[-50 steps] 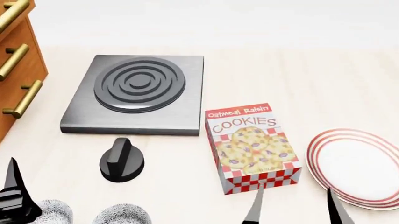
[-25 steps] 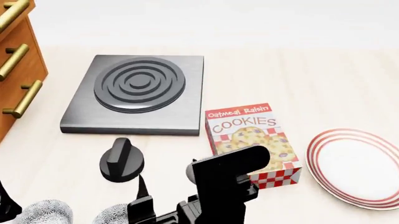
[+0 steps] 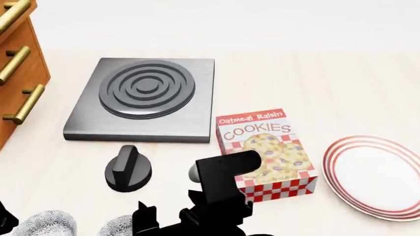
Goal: Pick the akita bowl from table center and place it on the plate.
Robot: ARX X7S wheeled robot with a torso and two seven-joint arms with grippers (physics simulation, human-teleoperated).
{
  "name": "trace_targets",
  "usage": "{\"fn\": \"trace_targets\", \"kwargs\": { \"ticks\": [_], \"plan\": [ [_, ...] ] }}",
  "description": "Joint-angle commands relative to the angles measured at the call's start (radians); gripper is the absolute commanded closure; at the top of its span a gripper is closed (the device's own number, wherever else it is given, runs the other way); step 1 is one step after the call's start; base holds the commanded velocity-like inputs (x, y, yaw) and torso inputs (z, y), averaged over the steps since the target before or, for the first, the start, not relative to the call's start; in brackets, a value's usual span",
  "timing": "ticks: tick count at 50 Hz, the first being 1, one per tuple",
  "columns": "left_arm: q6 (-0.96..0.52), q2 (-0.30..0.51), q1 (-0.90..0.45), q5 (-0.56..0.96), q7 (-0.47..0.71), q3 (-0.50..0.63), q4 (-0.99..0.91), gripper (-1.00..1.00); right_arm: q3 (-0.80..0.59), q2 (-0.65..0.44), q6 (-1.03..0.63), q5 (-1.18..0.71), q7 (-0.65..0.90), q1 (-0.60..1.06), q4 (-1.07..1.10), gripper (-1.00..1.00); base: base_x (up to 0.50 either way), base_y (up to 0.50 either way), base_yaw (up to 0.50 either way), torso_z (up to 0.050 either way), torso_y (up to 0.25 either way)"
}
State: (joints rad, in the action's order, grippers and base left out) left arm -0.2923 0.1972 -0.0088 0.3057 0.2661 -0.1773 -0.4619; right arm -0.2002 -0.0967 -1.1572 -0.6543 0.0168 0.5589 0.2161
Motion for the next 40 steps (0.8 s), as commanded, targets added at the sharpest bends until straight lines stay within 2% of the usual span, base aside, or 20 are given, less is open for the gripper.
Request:
{"fn": "trace_targets", "kwargs": {
  "ticks": [1, 10, 11, 40],
  "plan": [
    [0.002, 0.005, 0.001, 0.013, 0.002, 0.002, 0.003, -1.00, -0.013, -0.010, -0.034, -0.014, -0.002, 0.024, -0.094, -1.00, 0.00, 0.00, 0.00, 0.000, 0.000],
    [0.008, 0.007, 0.003, 0.018, 0.001, 0.011, 0.010, -1.00, 0.010, -0.005, -0.120, -0.067, 0.013, 0.038, -0.123, -1.00, 0.00, 0.00, 0.00, 0.000, 0.000],
    [0.006, 0.004, 0.006, 0.022, 0.002, 0.015, -0.001, -1.00, 0.000, -0.011, -0.189, -0.107, -0.011, 0.017, -0.143, -1.00, 0.00, 0.00, 0.00, 0.000, 0.000],
    [0.015, 0.016, 0.016, 0.032, 0.015, 0.031, -0.005, -1.00, 0.021, -0.032, -0.176, -0.134, 0.009, 0.085, -0.196, -1.00, 0.00, 0.00, 0.00, 0.000, 0.000]
  ]
}}
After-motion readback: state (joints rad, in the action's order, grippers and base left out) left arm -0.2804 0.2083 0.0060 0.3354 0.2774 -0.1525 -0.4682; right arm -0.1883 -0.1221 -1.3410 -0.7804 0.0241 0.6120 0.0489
